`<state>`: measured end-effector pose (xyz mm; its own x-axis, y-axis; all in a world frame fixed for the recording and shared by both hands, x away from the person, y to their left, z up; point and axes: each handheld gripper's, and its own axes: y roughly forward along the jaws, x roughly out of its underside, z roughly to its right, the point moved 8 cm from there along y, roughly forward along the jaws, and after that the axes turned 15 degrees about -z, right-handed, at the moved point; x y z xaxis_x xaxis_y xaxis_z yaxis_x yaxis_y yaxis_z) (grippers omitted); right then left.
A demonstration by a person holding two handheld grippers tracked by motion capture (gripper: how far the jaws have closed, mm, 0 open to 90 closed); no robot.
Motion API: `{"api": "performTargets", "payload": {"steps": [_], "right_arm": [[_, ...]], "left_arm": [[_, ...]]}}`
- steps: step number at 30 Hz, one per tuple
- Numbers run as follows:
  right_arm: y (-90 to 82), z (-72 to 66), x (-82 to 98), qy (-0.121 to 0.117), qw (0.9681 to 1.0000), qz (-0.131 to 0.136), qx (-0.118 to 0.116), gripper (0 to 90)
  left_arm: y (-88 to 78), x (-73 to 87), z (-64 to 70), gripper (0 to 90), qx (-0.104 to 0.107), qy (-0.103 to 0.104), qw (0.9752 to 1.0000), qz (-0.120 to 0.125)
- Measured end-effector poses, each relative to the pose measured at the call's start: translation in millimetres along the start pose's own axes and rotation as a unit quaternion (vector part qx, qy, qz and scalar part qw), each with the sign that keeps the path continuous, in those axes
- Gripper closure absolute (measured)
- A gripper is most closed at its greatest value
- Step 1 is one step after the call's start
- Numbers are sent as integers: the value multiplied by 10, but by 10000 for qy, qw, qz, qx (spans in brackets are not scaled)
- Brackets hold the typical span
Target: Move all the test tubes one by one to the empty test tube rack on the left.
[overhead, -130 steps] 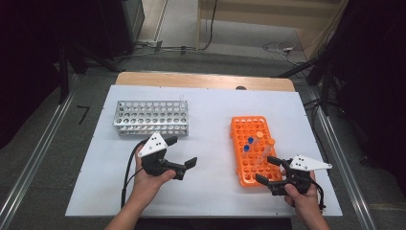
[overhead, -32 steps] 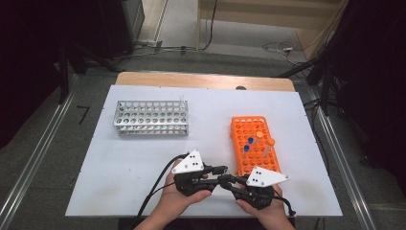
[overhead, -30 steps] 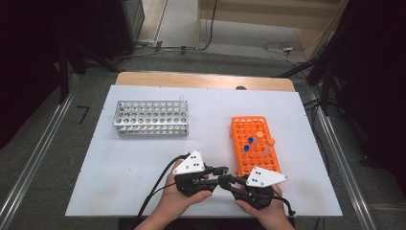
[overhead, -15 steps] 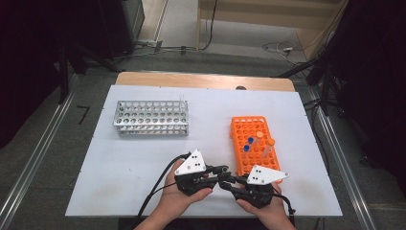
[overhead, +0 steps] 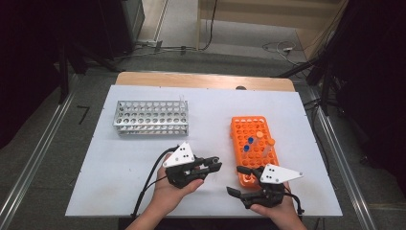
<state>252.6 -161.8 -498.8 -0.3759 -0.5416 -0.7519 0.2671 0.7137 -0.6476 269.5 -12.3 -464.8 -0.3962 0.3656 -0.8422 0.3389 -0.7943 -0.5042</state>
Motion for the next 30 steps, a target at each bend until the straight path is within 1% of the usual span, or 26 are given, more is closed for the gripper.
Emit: {"api": "performTargets", "payload": {"steps": [2, 6, 9, 11, 15, 18, 21, 24, 28, 30], "right_arm": [[-53, 54, 30, 64, 10000, 5, 37, 132], [-147, 139, 76, 137, 9999, 43, 77, 71], [-212, 190, 101, 179, 9998, 87, 57, 20], [-247, 215, 114, 184, 9998, 119, -11, 0], [-305, 271, 140, 224, 9996, 165, 17, 0], [-339, 319, 151, 294, 9993, 195, 101, 0], [-374, 350, 157, 347, 9990, 245, 99, 0], [-400, 386, 164, 339, 9990, 262, 153, 0], [-436, 446, 187, 394, 9985, 282, 254, 0], [-458, 488, 207, 447, 9982, 289, 287, 0]], "left_arm": [[-30, -1, -41, 767, -41, -26, 10000, 14], [-84, -2, -143, 767, -133, -128, 9998, 49], [-121, -8, -232, 767, -238, -166, 9996, 47], [-156, -15, -293, 767, -287, -203, 9994, 65], [-219, -29, -419, 767, -426, -273, 9987, 105], [-262, -49, -503, 768, -515, -281, 9982, 125], [-307, -77, -591, 768, -597, -309, 9976, 174], [-358, -105, -693, 768, -677, -350, 9969, 216], [-432, -154, -840, 768, -850, -372, 9954, 242], [-487, -189, -924, 768, -968, -390, 9941, 298]]}}
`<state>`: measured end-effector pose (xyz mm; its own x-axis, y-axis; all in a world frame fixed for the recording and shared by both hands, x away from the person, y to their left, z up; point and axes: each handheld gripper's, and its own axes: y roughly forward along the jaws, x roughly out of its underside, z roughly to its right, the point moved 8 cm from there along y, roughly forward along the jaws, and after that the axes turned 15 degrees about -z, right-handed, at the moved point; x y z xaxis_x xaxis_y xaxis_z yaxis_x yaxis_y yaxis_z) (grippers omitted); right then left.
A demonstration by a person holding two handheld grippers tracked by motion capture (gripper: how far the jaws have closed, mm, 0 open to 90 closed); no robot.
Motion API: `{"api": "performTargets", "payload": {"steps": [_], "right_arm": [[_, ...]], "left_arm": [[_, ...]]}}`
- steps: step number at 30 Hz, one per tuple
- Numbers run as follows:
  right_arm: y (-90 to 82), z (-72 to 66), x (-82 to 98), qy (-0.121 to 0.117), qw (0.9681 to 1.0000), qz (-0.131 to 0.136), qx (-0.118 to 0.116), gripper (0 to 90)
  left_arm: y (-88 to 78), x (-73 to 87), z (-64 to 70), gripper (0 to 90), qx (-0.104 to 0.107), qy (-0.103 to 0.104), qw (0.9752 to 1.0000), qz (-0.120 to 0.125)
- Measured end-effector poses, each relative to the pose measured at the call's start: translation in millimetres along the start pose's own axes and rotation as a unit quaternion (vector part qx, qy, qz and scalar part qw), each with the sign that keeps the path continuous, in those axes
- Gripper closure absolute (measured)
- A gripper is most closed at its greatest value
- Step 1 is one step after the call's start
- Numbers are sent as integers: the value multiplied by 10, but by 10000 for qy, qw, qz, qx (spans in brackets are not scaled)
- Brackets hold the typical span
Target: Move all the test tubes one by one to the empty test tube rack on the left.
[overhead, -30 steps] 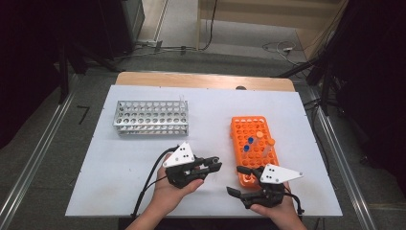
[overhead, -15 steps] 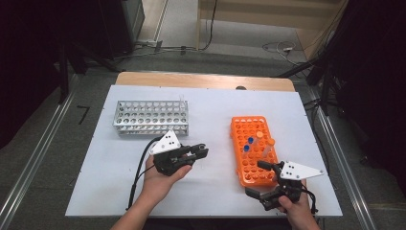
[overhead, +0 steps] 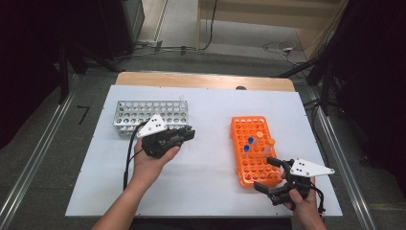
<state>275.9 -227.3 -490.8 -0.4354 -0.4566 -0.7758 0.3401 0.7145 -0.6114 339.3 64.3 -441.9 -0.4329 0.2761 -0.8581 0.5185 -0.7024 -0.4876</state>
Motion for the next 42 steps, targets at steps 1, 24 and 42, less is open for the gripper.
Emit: {"api": "performTargets", "payload": {"steps": [1, 24, 42], "right_arm": [[-8, 20, 5, 16, 10000, -1, 23, 0], [-102, 210, 60, 169, 9996, 36, 236, 0], [-101, 241, 83, 215, 9995, 39, 216, 0]], "left_arm": [[-12, -15, -27, 768, -28, -12, 10000, 27], [-140, -318, -805, 768, -690, -531, 9957, 318], [43, -533, -1224, 767, -1239, -736, 9888, 393]]}}
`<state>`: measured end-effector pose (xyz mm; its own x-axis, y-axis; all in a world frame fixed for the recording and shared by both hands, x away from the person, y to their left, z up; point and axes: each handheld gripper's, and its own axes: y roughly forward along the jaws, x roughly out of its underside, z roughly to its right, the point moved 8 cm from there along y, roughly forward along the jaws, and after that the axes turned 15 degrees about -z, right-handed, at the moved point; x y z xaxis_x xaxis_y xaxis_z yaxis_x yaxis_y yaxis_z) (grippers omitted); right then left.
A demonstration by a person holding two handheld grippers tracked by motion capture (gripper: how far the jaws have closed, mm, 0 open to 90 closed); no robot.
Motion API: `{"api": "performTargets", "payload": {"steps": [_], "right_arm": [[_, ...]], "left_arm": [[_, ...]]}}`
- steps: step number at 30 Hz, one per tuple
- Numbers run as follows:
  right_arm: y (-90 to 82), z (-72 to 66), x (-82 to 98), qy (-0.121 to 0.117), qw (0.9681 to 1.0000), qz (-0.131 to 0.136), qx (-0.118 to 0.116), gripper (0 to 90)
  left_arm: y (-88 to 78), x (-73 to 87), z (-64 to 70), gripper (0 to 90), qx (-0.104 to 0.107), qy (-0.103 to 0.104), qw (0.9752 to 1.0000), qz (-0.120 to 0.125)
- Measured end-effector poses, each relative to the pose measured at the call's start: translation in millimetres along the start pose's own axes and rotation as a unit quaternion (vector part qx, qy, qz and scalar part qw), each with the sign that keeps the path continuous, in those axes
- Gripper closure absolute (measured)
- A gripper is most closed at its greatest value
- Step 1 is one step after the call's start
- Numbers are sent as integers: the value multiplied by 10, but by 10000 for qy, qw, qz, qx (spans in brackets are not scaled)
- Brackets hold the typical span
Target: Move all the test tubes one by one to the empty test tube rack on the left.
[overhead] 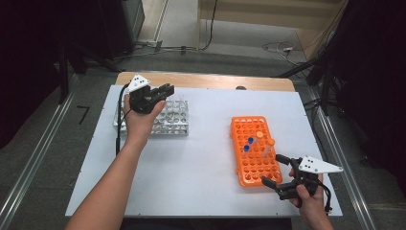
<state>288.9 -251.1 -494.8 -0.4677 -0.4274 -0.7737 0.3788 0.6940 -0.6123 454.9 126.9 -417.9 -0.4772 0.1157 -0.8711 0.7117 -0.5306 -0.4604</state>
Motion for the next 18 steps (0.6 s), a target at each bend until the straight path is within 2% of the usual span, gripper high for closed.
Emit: {"api": "performTargets", "payload": {"steps": [2, 6, 11, 14, 18], "right_arm": [[-4, 4, 1, 6, 10000, 7, 6, 0], [-14, 9, 9, 28, 10000, 4, 8, 0], [-22, 28, 12, 66, 10000, 45, -7, 0], [-28, 33, 14, 72, 10000, 44, -6, 0], [-39, 43, 17, 71, 10000, 62, -5, 0]], "left_arm": [[32, -17, -36, 767, -27, -69, 10000, 7], [102, -38, -84, 768, -173, 16, 9998, -23], [184, -66, -130, 767, -266, -3, 9996, -10], [249, -52, -154, 767, -369, -37, 9993, -46], [324, -18, -172, 767, -387, -96, 9992, -104]]}}
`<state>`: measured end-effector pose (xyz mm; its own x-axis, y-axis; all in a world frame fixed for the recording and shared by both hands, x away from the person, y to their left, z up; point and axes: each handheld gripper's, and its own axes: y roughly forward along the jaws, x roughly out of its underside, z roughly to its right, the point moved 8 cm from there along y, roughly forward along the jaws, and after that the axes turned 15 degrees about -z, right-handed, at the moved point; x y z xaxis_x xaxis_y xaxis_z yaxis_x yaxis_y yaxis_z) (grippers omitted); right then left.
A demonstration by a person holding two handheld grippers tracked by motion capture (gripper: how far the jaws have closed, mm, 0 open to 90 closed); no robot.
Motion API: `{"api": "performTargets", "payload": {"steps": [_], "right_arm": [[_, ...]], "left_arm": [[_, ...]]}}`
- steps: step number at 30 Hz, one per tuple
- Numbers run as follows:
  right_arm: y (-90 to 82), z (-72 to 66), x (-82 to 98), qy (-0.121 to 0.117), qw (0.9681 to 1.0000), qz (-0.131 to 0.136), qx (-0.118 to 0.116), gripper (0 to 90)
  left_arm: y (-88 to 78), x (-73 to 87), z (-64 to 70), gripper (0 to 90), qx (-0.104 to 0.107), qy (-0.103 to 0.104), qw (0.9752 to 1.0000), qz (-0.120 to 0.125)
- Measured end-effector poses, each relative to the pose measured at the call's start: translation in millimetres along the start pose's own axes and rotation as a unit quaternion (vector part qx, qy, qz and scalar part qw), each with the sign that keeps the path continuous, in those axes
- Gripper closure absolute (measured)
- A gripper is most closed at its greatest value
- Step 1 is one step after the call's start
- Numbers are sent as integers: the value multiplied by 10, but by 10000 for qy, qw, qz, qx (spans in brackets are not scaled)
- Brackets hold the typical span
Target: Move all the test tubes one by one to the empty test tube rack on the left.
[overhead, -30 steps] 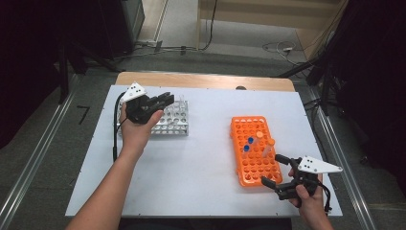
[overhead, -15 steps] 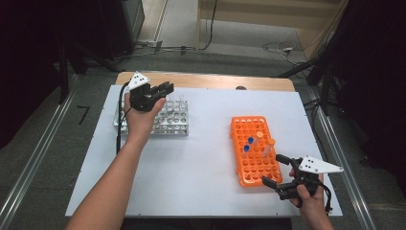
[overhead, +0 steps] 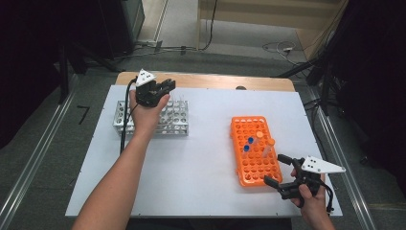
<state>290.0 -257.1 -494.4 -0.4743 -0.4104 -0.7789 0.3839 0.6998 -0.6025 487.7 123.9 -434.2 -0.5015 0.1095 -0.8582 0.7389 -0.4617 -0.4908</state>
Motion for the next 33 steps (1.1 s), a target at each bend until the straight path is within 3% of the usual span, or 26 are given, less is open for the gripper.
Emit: {"api": "performTargets", "payload": {"steps": [9, 18, 24, 33], "right_arm": [[-8, 10, 10, 24, 10000, 2, 9, 0], [1, 15, 16, 12, 10000, -18, 26, 0], [7, 8, 15, 15, 10000, -23, 19, 0], [18, 16, 18, 24, 10000, -43, 38, 0]], "left_arm": [[111, 69, 6, 767, -30, 24, 9998, -186], [201, 223, 30, 764, 4, 36, 9986, -520], [194, 250, 31, 753, -96, 147, 9975, -684], [123, 258, 37, 575, -49, 10, 9970, -777]]}}
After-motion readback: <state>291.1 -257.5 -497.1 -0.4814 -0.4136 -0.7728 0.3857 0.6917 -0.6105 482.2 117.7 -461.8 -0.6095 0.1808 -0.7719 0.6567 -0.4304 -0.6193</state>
